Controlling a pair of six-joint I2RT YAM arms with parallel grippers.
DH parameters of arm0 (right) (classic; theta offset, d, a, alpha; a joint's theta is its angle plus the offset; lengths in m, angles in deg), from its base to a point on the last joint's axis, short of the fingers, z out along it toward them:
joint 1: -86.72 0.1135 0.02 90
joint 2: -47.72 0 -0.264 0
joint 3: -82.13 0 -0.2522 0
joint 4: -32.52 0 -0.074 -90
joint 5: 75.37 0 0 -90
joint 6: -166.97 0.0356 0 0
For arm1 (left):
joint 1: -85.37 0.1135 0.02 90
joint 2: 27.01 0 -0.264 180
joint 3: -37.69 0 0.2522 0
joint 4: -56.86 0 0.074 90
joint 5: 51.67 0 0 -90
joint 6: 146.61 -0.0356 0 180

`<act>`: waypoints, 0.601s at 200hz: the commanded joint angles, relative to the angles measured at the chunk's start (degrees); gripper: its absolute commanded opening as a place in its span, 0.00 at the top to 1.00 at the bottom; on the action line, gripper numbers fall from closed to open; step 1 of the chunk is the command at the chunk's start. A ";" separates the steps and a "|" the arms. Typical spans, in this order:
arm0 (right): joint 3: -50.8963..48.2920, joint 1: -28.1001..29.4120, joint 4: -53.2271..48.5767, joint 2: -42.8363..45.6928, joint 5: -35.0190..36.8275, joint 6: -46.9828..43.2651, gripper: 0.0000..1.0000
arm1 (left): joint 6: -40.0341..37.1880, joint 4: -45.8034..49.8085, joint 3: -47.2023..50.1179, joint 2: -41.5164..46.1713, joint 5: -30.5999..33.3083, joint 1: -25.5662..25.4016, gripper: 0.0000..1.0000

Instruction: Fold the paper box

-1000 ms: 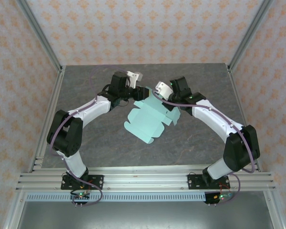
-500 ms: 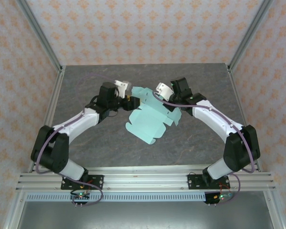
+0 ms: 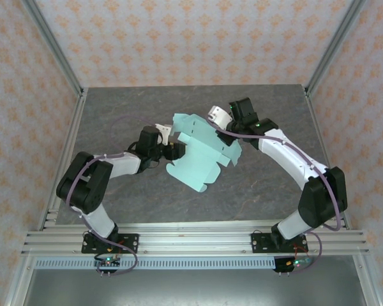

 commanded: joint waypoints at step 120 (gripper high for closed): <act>2.88 -0.36 -2.23 -2.75 -2.12 2.65 1.00 | -2.14 -6.11 -8.51 -7.16 -6.25 -1.33 0.53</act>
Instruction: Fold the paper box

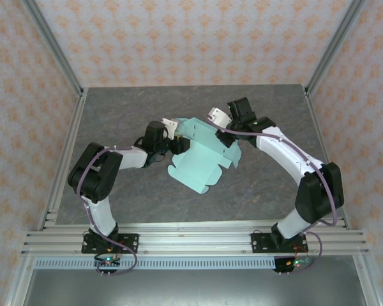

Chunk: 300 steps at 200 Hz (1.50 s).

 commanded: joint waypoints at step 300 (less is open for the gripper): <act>-1.15 -0.10 4.90 0.85 -2.48 5.35 1.00 | 1.04 -2.60 -2.57 -1.77 -3.10 -7.54 0.63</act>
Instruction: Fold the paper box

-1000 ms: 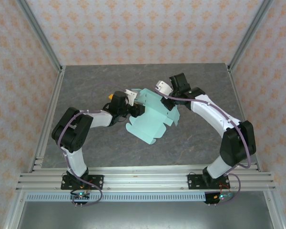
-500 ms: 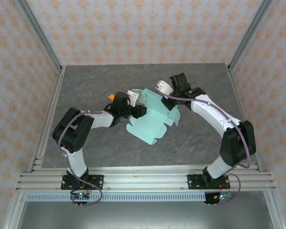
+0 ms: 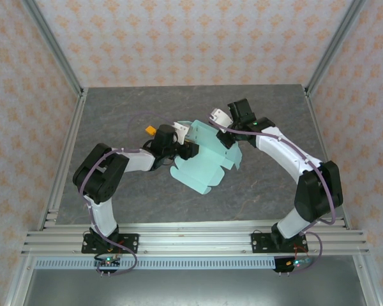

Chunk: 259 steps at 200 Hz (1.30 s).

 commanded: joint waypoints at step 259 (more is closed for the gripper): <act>-0.87 0.18 -1.31 5.18 -3.26 -16.26 1.00 | -2.99 2.04 10.43 20.55 10.73 11.69 0.46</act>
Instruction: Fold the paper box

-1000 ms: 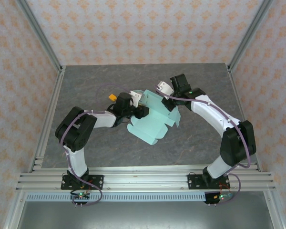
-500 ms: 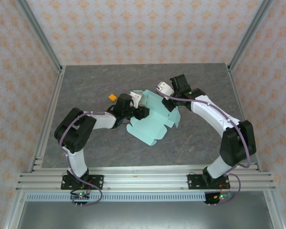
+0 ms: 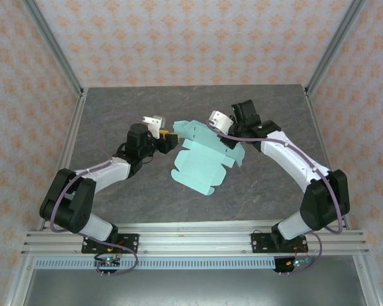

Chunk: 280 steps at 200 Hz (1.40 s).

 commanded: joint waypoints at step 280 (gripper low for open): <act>2.07 2.82 4.20 -3.51 12.27 -2.57 1.00 | -6.97 7.78 -11.24 -6.69 -10.59 1.46 1.00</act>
